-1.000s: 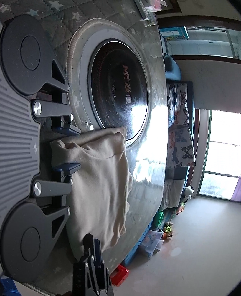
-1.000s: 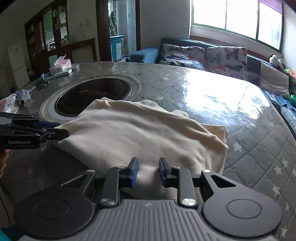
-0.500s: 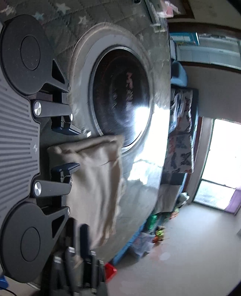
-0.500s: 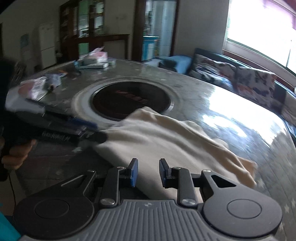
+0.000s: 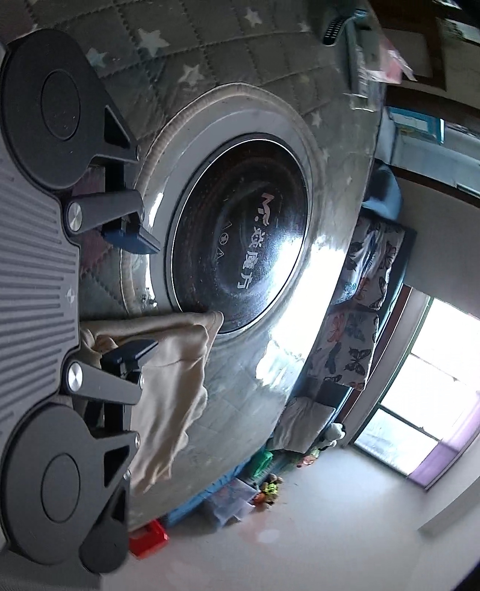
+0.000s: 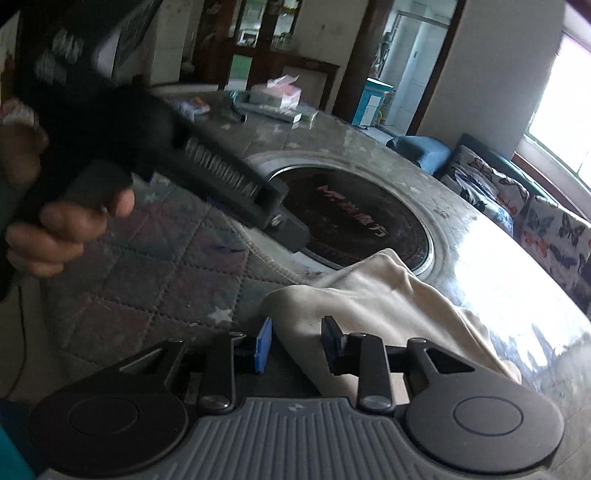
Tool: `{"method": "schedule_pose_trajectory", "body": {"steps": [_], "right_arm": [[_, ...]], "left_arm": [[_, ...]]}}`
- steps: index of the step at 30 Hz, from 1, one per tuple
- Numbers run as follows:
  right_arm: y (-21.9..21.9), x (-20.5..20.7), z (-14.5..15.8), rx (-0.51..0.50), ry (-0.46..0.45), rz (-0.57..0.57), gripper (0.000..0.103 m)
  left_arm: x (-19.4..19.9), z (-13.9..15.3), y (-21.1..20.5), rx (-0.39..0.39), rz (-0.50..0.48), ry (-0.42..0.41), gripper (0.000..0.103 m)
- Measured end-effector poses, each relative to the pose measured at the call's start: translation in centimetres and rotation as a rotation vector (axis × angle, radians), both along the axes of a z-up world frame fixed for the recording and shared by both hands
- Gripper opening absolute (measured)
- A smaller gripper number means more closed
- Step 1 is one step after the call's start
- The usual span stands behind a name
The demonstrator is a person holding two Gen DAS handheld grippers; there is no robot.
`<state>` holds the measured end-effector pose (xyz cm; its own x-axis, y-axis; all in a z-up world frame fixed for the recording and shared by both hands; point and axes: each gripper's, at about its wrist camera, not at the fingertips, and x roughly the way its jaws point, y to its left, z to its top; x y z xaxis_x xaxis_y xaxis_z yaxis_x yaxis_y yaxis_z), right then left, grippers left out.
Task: Fold clothes
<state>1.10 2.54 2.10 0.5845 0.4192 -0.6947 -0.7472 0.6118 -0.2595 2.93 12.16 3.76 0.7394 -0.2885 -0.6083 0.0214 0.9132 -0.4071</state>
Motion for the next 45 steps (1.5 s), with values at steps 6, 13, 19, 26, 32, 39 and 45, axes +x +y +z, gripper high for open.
{"method": "schedule_pose_trajectory", "body": {"steps": [6,13,19,26,32,39,45], "right_arm": [[1.0,-0.2,-1.1,-0.053,-0.056,-0.009,0.026],[-0.3,0.2,0.4,0.03,-0.026,-0.046,0.011],[-2.1,0.5,2.0,0.129,0.019,-0.078,0.01],[-3.6,0.3,2.5,0.186,0.044,-0.082,0.009],[-4.9,0.3,3.2,0.246,0.07,-0.09,0.008],[-5.6,0.3,3.3,0.246,0.074,-0.09,0.009],[-7.6,-0.2,4.0,0.279,0.073,-0.142,0.011]], "left_arm": [[0.6,-0.5,0.4,-0.096,0.019,0.056,0.067],[1.6,-0.9,0.2,-0.203,0.043,0.116,0.071],[3.0,-1.2,-0.8,-0.299,0.056,0.176,0.072],[4.3,-1.6,-2.2,-0.341,0.056,0.214,0.065],[4.3,-2.6,-2.2,-0.415,0.083,0.25,0.048],[4.3,-2.7,-2.1,-0.422,0.104,0.263,0.019],[4.4,-2.3,-2.5,-0.389,0.101,0.262,0.019]]}}
